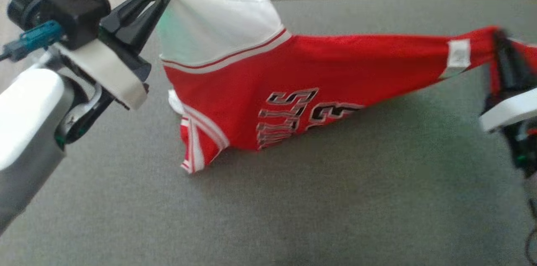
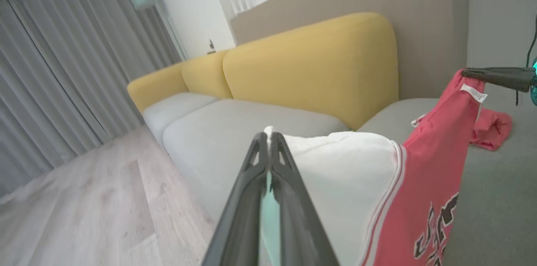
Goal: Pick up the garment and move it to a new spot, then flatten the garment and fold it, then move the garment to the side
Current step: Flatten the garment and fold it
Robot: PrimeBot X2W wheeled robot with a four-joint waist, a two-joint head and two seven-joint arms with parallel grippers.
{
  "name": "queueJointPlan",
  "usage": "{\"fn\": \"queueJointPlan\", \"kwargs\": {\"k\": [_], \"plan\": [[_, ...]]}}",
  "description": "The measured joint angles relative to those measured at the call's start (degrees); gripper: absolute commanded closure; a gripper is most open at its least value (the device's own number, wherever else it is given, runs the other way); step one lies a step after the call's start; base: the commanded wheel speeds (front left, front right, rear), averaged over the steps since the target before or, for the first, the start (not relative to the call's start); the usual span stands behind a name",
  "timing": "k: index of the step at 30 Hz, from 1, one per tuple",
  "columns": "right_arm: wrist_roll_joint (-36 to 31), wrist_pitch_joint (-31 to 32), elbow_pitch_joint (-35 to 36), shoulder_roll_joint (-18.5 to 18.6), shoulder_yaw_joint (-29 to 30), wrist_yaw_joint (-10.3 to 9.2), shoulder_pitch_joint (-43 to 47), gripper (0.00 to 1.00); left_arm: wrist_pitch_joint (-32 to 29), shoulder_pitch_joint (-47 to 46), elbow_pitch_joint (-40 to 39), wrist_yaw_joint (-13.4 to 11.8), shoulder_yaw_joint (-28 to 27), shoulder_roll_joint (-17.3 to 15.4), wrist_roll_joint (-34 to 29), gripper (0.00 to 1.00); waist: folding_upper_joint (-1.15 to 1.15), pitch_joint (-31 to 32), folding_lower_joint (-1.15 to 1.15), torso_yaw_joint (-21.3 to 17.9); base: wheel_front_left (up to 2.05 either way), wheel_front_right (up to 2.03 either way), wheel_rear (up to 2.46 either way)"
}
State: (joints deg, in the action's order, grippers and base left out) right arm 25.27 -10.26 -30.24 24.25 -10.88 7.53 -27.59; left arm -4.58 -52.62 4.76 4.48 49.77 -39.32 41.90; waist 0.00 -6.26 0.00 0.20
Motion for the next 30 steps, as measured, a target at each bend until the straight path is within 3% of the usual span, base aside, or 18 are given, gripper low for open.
{"fn": "queueJointPlan", "kwargs": {"k": [8, 12, 17, 22, 26, 30], "plan": [[4.6, 12.7, 25.6, 5.2, 10.1, 0.0, 4.7, 1.0, 4.3, -1.9, -6.0, -1.5, -4.7, -3.4, -1.5, 1.0, 0.0, 7.0, -0.02, -0.8, 0.0, 0.0, 0.0], [5.3, 18.8, 31.9, 5.8, 13.0, 0.0, 2.0, 1.0, 4.0, -7.5, -7.1, -1.4, -5.9, -3.5, -1.6, 1.0, 0.0, 6.4, -0.02, -1.5, 0.0, 0.0, 0.0], [4.7, 21.9, 31.0, 5.2, 12.4, 0.0, -4.9, 1.0, 1.8, -11.7, -5.4, 0.2, -5.4, -2.2, -1.6, 1.0, 0.0, 3.4, 0.0, -1.9, 0.0, 0.0, 0.0], [1.6, 21.5, 22.7, 1.4, 8.2, 0.0, -16.1, 1.0, 0.3, -16.2, 3.8, 1.6, -4.2, 0.9, -1.8, 1.0, 0.0, -2.1, 0.02, -2.3, 0.0, 0.0, 0.0], [-3.3, 17.3, 13.7, -0.9, 6.5, 0.0, -25.3, 1.0, 2.4, -23.5, 12.7, 2.2, -3.5, 4.2, -3.9, 1.0, 0.0, -7.7, 0.03, -2.5, 0.0, 0.0, 0.0], [-5.7, 9.6, 6.3, -3.0, 6.9, 0.0, -36.0, 1.0, 9.8, -34.2, 21.4, 2.6, -3.8, 7.9, -8.2, 1.0, 0.0, -13.5, 0.04, -2.6, 0.0, 0.0, 0.0]]}}
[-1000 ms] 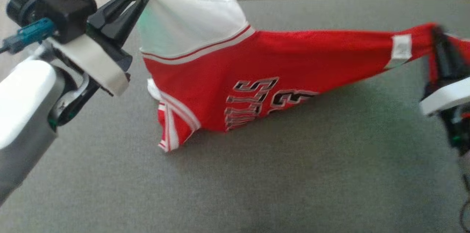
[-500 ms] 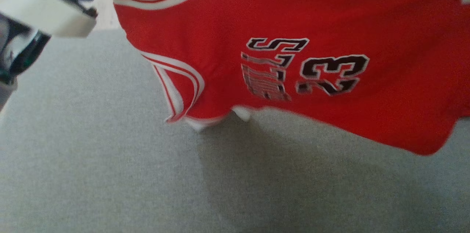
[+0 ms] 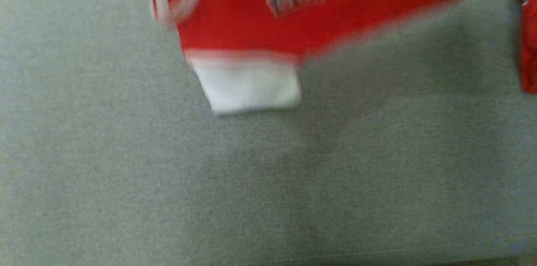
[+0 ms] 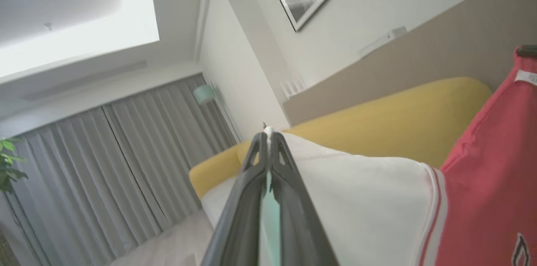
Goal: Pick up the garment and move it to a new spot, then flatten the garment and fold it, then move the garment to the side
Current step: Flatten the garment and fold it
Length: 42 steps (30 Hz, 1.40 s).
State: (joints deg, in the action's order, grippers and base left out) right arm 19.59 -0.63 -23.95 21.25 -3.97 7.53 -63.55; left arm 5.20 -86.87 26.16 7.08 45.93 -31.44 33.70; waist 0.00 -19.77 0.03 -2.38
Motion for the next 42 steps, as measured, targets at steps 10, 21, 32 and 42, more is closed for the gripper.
{"fn": "queueJointPlan", "kwargs": {"k": [10, 21, 32, 42], "plan": [[-3.4, -10.1, -5.7, 2.1, 0.2, 0.0, -6.5, 1.0, 9.6, -5.9, 3.2, 0.3, -1.1, 2.0, -2.9, 1.0, 0.0, -7.8, -0.02, 1.6, 0.0, 0.0, 0.0], [-0.9, -12.0, -7.1, 2.4, 1.3, 0.0, 22.6, 1.0, 9.6, 36.1, -21.2, -5.3, 1.7, -8.7, -5.4, 1.0, 0.0, -5.1, -0.04, 3.9, 0.0, 0.0, 0.0], [-1.9, -12.4, 5.6, -3.0, 7.3, 0.0, 55.0, 1.0, 9.5, 71.5, -30.3, -12.7, 5.7, -11.3, -1.8, 1.0, 0.01, 2.0, -0.06, 3.6, 0.0, 0.0, 0.0], [-4.6, -7.7, 17.5, -8.0, 11.4, 0.0, 67.7, 1.0, 9.5, 78.9, -36.1, -13.1, 5.8, -14.0, 0.6, 1.0, 0.01, 5.4, -0.05, 3.6, 0.0, 0.0, 0.0]]}}
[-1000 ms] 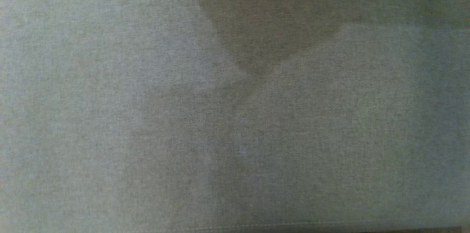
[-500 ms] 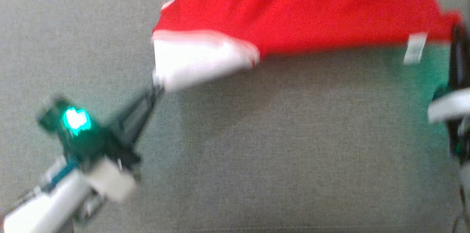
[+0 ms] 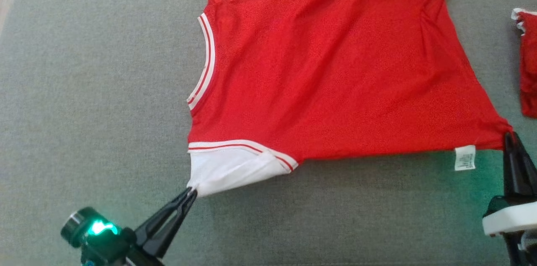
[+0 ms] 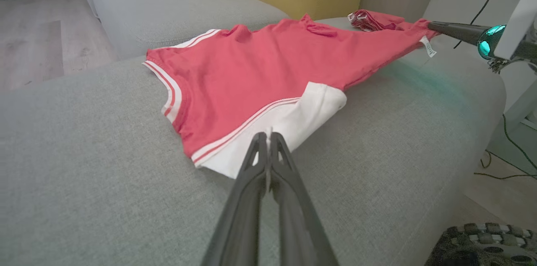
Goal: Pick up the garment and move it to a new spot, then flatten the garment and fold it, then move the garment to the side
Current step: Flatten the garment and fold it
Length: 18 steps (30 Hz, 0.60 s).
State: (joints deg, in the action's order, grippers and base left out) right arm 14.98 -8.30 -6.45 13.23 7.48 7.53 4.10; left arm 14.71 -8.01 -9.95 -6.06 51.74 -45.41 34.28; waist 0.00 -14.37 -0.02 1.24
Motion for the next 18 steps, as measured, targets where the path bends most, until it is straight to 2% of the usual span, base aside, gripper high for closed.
{"fn": "queueJointPlan", "kwargs": {"k": [5, 15, 18], "plan": [[-1.2, 1.8, 0.5, -2.1, 1.6, 0.0, -1.4, 1.0, 0.0, -5.6, 1.2, 2.1, -1.1, 0.4, -0.6, 1.0, 0.0, -0.7, 0.01, 0.2, 0.0, 0.0, 0.0], [-2.0, 3.4, -5.8, -1.7, 0.0, 0.0, -17.0, 1.0, -1.1, -27.2, 12.5, 9.2, -3.6, 6.1, -4.2, 1.0, 0.0, -6.1, 0.03, -0.9, 0.0, 0.0, 0.0], [-2.0, 3.2, -8.5, -1.5, -1.0, 0.0, -20.7, 1.0, -1.1, -32.0, 16.1, 9.8, -3.7, 7.5, -5.6, 1.0, 0.0, -7.9, 0.03, -1.5, 0.0, 0.0, 0.0]]}}
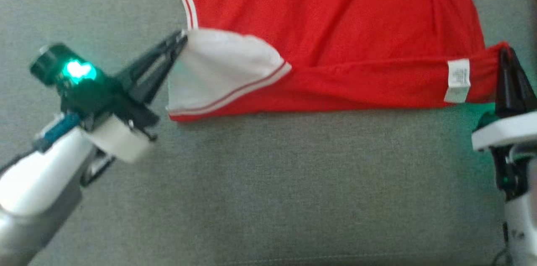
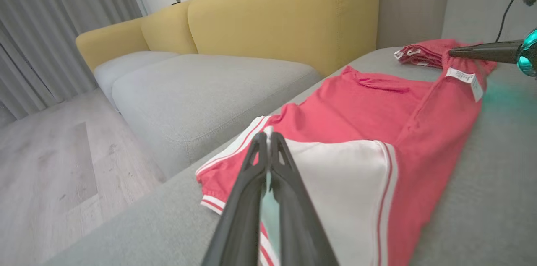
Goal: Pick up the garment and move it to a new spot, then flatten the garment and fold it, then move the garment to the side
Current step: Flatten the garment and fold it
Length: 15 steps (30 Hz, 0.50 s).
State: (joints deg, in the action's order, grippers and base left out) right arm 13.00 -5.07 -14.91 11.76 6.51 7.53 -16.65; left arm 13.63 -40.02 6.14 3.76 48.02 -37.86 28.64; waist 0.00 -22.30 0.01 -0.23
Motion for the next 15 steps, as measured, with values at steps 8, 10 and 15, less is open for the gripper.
{"fn": "queueJointPlan", "kwargs": {"k": [8, 10, 15], "plan": [[-0.1, -2.9, -7.0, 1.4, -1.5, 0.0, -8.9, 0.0, 0.7, -7.5, 7.5, 1.1, -1.8, 2.7, -2.4, 0.39, 0.0, -4.0, 0.0, -1.0, 0.0, 0.0, 0.0], [-0.1, -4.4, -8.7, 1.4, -1.7, 0.0, -10.1, 0.0, 0.8, -7.4, 9.2, 0.8, -2.3, 3.8, -1.9, 0.0, 0.0, -4.3, 0.01, -1.0, 0.0, 0.0, 0.0], [0.6, -8.2, -10.3, 0.9, -2.1, 0.0, -10.6, 0.0, 0.9, -4.2, 10.8, -0.9, -4.0, 5.9, 0.6, 0.0, 0.0, -3.1, -0.02, -0.7, 0.0, 0.0, 0.0]]}}
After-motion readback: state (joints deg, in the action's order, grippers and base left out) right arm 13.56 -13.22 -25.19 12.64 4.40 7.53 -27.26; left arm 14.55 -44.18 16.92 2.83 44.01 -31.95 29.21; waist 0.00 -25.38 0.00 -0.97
